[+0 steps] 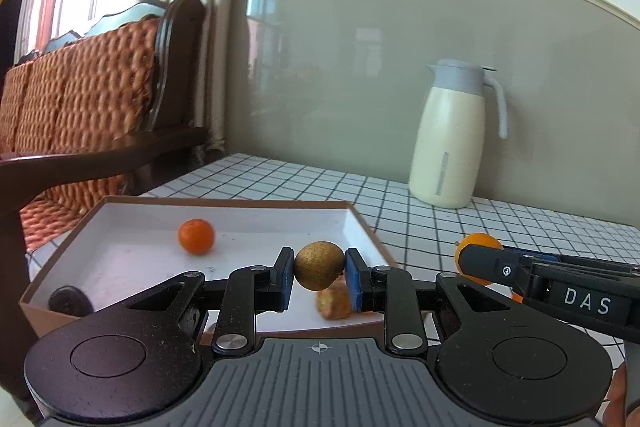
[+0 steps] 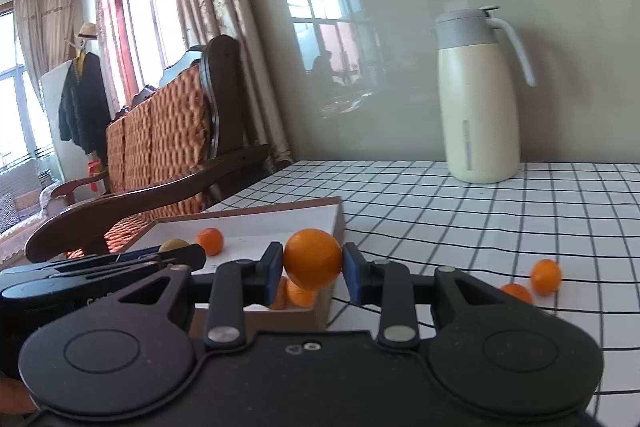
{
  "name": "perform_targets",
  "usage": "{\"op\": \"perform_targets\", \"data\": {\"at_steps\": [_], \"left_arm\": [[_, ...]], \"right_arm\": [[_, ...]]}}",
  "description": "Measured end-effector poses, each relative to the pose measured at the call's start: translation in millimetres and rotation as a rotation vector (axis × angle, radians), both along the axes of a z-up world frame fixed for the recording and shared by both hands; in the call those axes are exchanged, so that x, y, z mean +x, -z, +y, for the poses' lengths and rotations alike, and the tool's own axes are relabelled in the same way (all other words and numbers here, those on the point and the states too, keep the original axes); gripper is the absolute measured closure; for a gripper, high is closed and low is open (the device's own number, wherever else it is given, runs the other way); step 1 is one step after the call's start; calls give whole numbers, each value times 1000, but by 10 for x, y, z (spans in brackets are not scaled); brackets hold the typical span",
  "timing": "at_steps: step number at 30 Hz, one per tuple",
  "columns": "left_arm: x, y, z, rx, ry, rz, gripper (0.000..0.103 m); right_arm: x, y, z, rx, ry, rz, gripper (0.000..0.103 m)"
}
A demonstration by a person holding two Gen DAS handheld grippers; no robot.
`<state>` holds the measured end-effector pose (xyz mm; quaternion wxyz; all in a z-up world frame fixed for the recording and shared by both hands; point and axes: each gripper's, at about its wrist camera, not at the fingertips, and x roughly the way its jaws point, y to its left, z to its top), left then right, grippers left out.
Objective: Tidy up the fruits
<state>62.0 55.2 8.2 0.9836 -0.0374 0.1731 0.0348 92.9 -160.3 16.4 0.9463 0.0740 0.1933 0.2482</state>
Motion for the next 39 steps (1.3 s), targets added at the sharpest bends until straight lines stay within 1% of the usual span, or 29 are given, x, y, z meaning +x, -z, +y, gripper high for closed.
{"op": "perform_targets", "data": {"at_steps": [15, 24, 28, 39], "left_arm": [[-82, 2, 479, -15, -112, -6, 75], [-79, -28, 788, -26, -193, -22, 75], [-66, -34, 914, -17, -225, -26, 75], [57, -60, 1146, -4, -269, -33, 75]], "right_arm": [[-8, -13, 398, 22, -75, -24, 79], [43, -30, 544, 25, -69, -58, 79], [92, -26, 569, 38, -56, -59, 79], [226, -8, 639, 60, -26, -57, 79]]}}
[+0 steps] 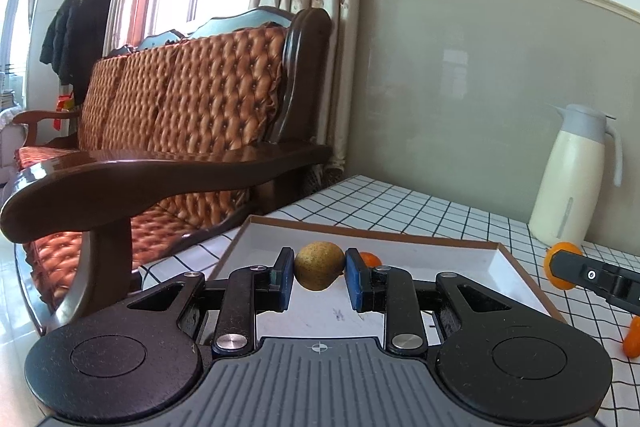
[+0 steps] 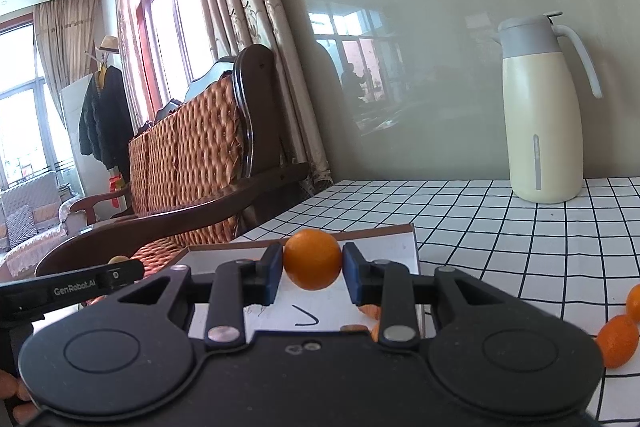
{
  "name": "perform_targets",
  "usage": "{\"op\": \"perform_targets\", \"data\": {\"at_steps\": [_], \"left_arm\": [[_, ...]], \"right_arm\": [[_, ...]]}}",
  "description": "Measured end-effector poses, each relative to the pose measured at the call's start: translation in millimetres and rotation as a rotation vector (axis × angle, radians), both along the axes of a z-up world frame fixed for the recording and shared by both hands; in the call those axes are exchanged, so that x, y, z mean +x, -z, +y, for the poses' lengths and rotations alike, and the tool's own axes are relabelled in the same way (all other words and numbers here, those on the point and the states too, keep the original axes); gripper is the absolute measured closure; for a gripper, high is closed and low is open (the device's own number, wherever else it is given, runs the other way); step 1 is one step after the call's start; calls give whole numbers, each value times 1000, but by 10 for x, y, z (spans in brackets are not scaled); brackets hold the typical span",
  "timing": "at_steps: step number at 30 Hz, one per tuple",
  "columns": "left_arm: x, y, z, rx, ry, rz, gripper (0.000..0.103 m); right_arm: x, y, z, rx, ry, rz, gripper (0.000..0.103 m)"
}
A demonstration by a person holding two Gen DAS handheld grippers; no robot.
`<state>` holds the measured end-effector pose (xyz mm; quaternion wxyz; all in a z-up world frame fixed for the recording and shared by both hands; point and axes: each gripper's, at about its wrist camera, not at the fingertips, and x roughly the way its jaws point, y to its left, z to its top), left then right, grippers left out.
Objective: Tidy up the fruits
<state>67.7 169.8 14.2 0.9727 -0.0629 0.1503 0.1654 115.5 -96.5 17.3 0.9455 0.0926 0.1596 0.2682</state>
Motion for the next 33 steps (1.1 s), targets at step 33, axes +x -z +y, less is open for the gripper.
{"op": "perform_targets", "data": {"at_steps": [33], "left_arm": [[770, 156, 389, -45, -68, 104, 75]], "right_arm": [[819, 136, 349, -89, 45, 109, 79]]}}
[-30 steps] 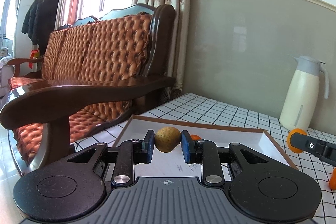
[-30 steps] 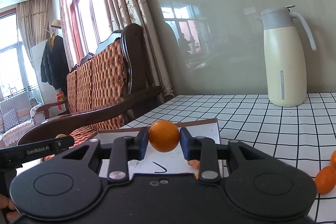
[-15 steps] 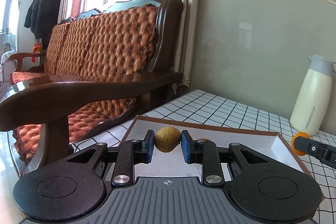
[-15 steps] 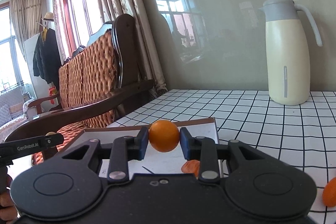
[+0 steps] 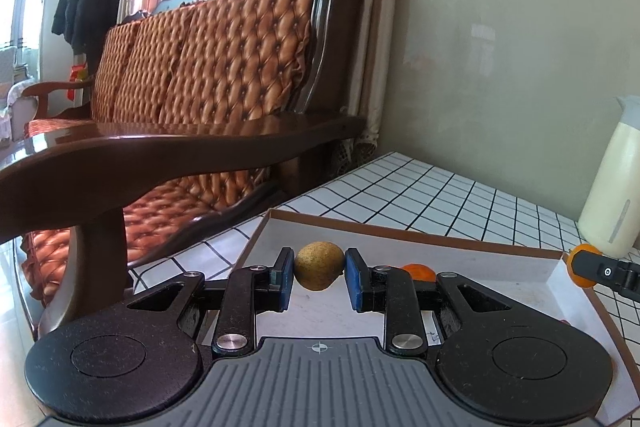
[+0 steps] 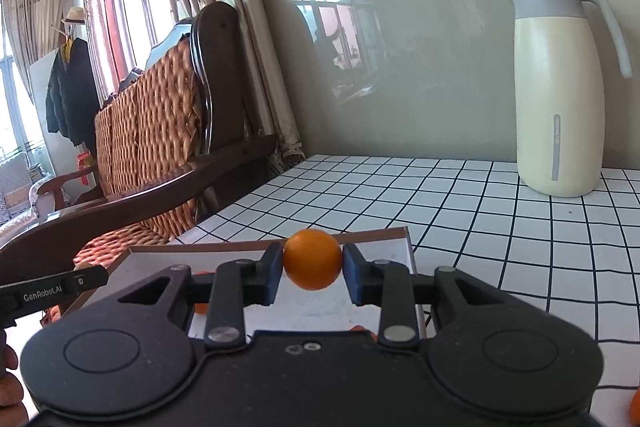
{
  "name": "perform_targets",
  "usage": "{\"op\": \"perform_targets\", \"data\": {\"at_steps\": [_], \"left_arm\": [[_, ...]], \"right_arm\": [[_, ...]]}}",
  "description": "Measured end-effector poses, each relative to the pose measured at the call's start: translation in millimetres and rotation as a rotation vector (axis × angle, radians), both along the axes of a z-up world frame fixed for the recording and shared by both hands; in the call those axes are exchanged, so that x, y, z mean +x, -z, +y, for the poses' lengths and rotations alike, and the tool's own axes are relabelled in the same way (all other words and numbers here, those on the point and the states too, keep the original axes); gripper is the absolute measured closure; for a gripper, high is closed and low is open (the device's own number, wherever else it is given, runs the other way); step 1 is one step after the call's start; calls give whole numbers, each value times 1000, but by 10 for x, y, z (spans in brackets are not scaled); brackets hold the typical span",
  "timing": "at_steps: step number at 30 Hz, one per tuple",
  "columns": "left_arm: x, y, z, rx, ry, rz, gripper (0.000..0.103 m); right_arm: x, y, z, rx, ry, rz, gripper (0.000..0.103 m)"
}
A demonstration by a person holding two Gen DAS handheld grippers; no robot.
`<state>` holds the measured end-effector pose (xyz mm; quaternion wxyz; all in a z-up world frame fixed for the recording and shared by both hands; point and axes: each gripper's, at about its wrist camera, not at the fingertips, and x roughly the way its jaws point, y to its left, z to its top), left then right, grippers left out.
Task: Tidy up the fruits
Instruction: 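Open both tools over the box to drop the brown fruit and orange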
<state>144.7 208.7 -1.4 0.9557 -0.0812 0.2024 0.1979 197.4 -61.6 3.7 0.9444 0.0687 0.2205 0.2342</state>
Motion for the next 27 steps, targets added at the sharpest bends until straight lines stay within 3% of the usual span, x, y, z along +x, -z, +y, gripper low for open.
{"op": "perform_targets", "data": {"at_steps": [6, 7, 8, 9, 10, 11, 12, 16, 19, 24, 27], "left_arm": [[111, 16, 6, -2, -5, 14, 75], [142, 27, 15, -4, -5, 22, 75], [172, 45, 27, -10, -5, 33, 75], [201, 55, 41, -26, -10, 47, 70], [219, 52, 56, -44, -16, 57, 37], [210, 32, 50, -45, -32, 53, 14], [160, -11, 13, -18, -62, 18, 0], [37, -142, -95, 63, -56, -50, 0], [-78, -200, -83, 41, -50, -85, 0], [-240, -273, -182, 140, -56, -111, 0], [-323, -325, -226, 146, -57, -117, 0]], "right_arm": [[108, 3, 78, -47, 11, 30, 77], [116, -4, 97, -68, 16, 31, 69], [112, -15, 92, -74, 25, 27, 50], [90, -34, 66, -56, 29, 13, 40], [53, -56, 26, -36, 39, -8, 26], [5, -86, -8, -25, 55, -31, 25], [-26, -107, -37, -13, 56, -43, 25], [-165, -196, -214, 91, 61, -75, 7], [-229, -286, -306, 119, 40, -106, 6], [-295, -390, -434, 142, 25, -124, 6], [-365, -407, -519, 151, 38, -130, 6]]}}
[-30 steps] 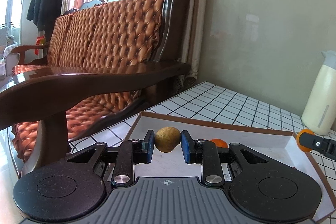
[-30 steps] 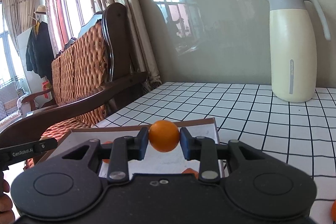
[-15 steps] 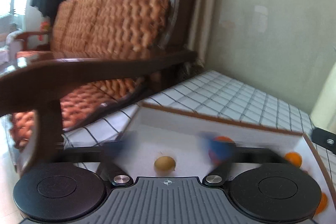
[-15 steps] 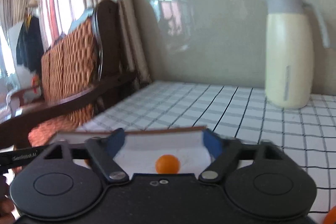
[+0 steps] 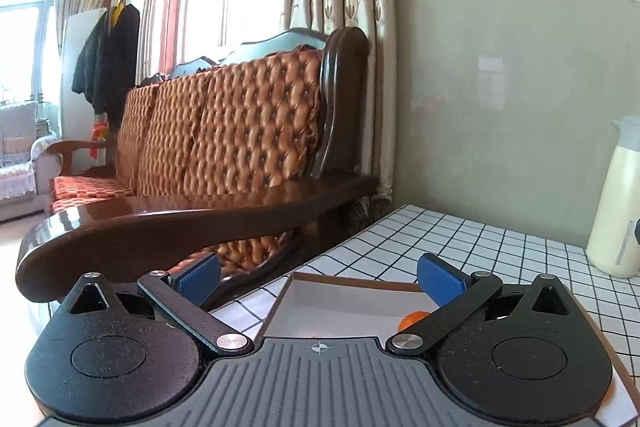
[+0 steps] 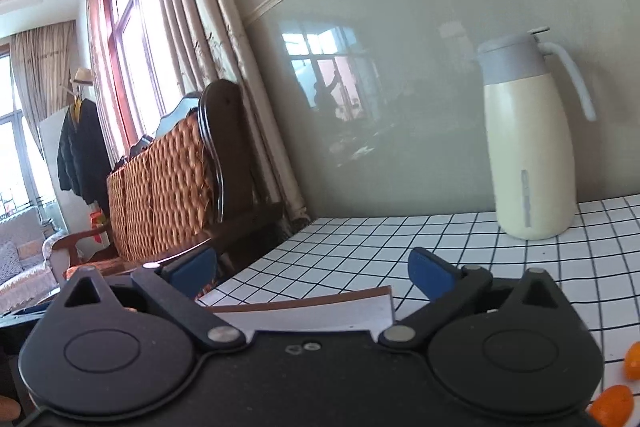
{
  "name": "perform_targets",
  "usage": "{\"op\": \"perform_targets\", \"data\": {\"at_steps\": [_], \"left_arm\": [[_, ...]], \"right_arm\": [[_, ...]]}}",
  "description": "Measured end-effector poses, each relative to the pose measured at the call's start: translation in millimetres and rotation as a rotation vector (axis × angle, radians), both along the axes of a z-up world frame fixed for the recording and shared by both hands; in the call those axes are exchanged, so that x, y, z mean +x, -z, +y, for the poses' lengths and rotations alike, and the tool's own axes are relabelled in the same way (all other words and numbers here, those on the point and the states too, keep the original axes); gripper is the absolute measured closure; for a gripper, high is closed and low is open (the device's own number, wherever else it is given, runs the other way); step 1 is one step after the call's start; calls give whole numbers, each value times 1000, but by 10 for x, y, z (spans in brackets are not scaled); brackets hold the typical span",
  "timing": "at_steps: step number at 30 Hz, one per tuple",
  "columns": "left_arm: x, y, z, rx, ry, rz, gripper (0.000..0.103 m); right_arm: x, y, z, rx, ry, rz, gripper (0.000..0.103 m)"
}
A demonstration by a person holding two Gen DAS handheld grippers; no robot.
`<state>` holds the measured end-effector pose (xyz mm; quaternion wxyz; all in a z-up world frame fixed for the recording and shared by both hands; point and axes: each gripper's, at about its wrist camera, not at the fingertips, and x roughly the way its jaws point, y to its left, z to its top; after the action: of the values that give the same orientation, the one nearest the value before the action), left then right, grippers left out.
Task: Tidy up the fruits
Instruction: 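Open both tools over the box to drop the brown fruit and orange, then move both open tools away from the box toward the remaining oranges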
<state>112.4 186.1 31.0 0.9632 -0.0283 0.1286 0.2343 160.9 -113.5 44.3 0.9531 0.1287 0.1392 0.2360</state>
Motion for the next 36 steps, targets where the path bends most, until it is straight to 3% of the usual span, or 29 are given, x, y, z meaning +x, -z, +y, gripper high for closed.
{"op": "perform_targets", "data": {"at_steps": [14, 20, 36], "left_arm": [[-470, 80, -162, -66, 21, 17, 0], [-642, 183, -336, -48, 58, 31, 0], [-544, 373, -865, -37, 223, 95, 0]], "right_arm": [[-398, 88, -280, 3, -37, 27, 6], [-552, 182, -291, -29, -56, 40, 6], [-761, 315, -479, -103, -66, 55, 6]]}}
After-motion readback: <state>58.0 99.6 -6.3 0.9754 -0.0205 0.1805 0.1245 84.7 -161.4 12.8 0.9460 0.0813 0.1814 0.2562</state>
